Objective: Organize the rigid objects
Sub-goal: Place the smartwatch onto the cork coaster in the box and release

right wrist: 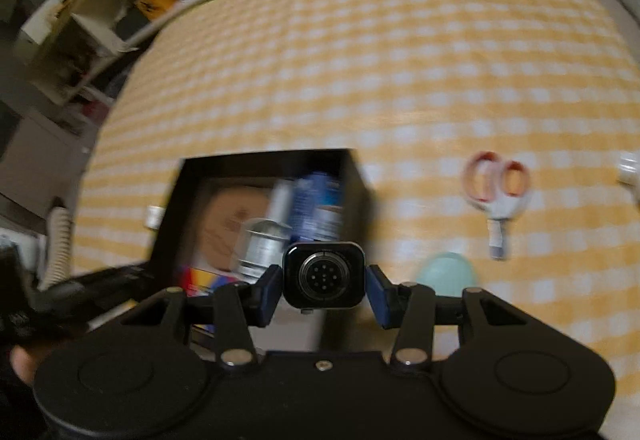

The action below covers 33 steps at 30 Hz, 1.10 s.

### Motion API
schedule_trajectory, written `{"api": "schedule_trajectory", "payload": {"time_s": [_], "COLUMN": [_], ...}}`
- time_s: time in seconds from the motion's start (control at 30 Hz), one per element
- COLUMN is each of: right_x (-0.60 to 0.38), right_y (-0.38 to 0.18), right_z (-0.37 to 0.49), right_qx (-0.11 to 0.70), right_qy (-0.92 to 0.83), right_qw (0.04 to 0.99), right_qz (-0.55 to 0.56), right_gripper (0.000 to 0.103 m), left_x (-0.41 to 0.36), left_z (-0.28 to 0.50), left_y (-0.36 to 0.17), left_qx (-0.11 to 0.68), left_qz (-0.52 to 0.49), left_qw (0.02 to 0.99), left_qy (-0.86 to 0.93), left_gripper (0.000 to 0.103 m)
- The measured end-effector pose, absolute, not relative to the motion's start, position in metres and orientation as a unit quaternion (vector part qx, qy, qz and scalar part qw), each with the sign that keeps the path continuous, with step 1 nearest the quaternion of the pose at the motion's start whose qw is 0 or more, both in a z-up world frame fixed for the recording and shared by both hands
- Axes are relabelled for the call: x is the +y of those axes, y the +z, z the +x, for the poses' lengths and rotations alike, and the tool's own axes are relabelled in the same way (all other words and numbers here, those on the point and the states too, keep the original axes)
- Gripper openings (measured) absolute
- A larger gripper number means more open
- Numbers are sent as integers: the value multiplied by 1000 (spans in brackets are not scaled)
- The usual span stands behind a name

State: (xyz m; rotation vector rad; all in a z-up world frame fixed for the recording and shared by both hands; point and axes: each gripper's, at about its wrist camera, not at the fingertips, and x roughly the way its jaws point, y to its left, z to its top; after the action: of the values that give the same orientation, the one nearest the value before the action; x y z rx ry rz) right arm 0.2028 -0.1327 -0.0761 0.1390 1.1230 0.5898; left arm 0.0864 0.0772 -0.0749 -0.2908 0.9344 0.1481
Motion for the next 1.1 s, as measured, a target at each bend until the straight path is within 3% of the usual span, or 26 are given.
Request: {"api": "schedule_trajectory", "payload": {"time_s": [0.7,0.73,0.8,1.1], "right_x": [-11,-10,-10,-18], "right_y": [-118,-119,-120,-119], "right_z": [208,209,209,209], "right_qx": [554,553,549,560], "right_qy": [300,301,303,288], "right_qw": [763,764,766,763], "right_qz": [145,142,140,146], "right_gripper": [48,49,66,67], "left_x": [77,77,77,77], "left_z": [87,87,87,87], "left_y": [-75,-75,-75,-75], "left_qx": [449,449,449,449], "left_qz": [-137,-136,-137,-136], "left_qw": [880,880,880,880], "left_qy": [70,70,70,69], "left_gripper": [8,8,8,8]}}
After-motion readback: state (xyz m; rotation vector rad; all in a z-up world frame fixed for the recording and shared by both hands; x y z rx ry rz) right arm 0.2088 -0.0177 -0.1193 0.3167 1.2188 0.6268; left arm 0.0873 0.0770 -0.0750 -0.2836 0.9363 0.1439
